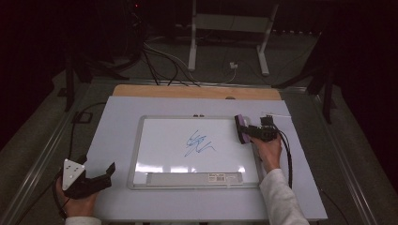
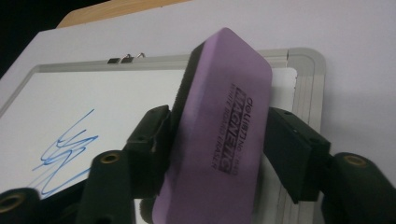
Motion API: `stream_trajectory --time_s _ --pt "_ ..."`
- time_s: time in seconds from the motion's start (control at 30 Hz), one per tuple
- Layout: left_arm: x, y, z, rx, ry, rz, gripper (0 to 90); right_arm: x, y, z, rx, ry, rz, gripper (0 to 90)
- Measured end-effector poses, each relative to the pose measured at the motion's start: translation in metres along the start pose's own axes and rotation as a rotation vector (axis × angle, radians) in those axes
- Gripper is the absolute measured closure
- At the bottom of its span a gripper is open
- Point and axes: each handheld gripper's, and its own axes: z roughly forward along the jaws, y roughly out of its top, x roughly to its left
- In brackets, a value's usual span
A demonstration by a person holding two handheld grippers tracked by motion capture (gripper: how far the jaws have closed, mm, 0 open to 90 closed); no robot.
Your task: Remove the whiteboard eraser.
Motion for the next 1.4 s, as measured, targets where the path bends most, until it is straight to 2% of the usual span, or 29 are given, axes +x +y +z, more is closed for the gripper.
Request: stream_trajectory --time_s 0.17,0.4,0.7,0.93,1.23,1.4 --pt "0.0 0.0 0.0 0.002 0.0 0.006 0.6 -0.002 -0.001 0.005 0.036 0.032 0.039 36.6" --pt "-0.001 0.0 0.0 0.002 0.001 0.007 0.6 0.001 -0.001 0.006 0.069 0.039 0.024 38.9" --pt "-0.001 0.0 0.0 0.003 0.002 0.009 0.6 0.002 -0.001 0.007 0.077 0.035 0.012 39.0" --pt "0.0 0.0 0.0 0.003 0.002 0.008 0.6 0.005 -0.002 0.005 0.069 0.011 -0.016 40.0" --pt "-0.001 0.0 0.0 0.003 0.002 0.009 0.6 0.009 0.001 -0.001 0.035 0.012 -0.028 40.2" --pt "-0.001 0.0 0.0 0.003 0.002 0.009 0.6 0.015 0.005 -0.004 0.026 0.011 -0.051 40.2"
